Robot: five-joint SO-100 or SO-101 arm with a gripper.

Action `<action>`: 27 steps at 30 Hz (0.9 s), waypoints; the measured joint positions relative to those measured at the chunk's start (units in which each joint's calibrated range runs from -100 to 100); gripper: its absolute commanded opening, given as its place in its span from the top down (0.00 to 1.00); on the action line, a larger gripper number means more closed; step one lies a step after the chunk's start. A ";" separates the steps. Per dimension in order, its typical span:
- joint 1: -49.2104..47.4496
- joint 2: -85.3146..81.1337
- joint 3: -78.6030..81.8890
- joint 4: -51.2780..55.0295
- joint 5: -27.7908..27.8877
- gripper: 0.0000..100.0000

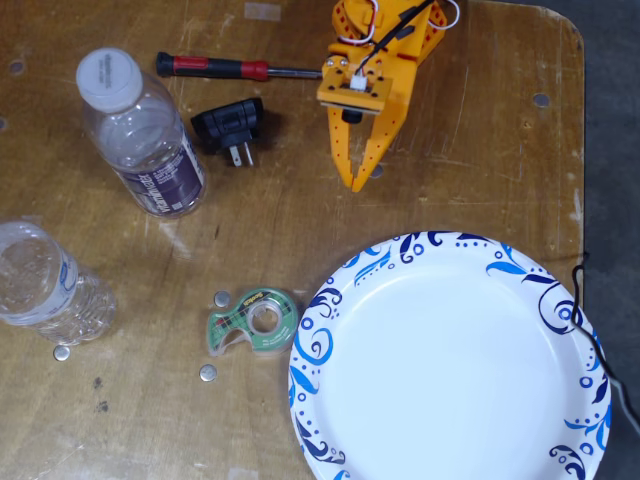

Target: Move the bottles to the plate

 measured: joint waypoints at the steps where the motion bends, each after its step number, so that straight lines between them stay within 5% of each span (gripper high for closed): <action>1: 0.00 0.00 0.00 0.00 0.00 0.99; 5: -0.09 0.00 0.63 -7.23 -3.91 0.99; 21: 3.01 0.00 0.09 -17.45 -1.51 0.99; 27: 8.48 0.00 -1.62 -21.11 3.28 0.99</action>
